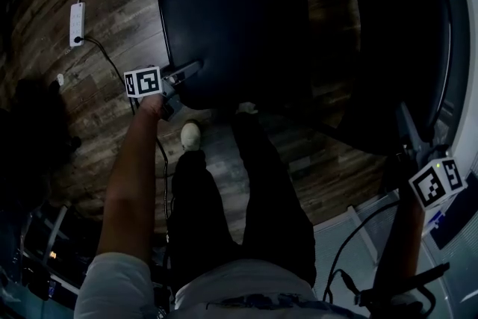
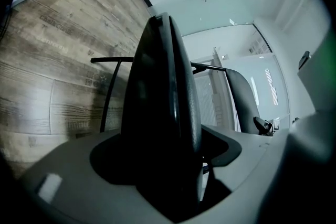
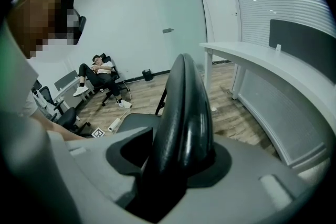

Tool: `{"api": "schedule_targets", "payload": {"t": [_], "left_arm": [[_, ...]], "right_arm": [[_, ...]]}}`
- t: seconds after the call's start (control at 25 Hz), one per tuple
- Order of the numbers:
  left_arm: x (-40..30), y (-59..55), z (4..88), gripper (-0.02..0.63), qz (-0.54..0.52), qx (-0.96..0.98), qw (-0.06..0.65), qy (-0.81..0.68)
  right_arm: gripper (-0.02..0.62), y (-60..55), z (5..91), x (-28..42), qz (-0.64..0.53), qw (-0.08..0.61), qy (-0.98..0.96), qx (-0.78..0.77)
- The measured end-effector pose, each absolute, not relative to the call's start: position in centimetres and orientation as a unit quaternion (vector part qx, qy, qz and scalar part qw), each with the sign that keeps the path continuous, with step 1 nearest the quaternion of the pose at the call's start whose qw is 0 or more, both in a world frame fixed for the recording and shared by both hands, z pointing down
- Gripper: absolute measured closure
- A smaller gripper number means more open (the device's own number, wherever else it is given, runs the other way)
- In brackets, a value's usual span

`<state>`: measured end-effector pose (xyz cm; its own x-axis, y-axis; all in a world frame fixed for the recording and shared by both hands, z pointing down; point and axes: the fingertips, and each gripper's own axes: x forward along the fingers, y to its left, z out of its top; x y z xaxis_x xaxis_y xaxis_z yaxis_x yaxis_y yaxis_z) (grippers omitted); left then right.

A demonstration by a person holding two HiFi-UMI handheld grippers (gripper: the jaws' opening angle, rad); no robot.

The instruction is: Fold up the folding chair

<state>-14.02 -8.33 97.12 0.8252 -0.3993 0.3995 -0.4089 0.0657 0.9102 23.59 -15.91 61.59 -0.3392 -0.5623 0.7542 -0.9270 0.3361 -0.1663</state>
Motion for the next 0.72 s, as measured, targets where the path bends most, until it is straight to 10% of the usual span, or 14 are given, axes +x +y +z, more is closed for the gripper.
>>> {"api": "schedule_targets", "payload": {"t": [0.72], "left_arm": [[-9.5, -9.2, 88.0, 0.368, -0.012, 0.682, 0.683, -0.261]], "right_arm": [[0.486, -16.2, 55.5, 22.5, 0.293, 0.282, -0.772, 0.489]]}}
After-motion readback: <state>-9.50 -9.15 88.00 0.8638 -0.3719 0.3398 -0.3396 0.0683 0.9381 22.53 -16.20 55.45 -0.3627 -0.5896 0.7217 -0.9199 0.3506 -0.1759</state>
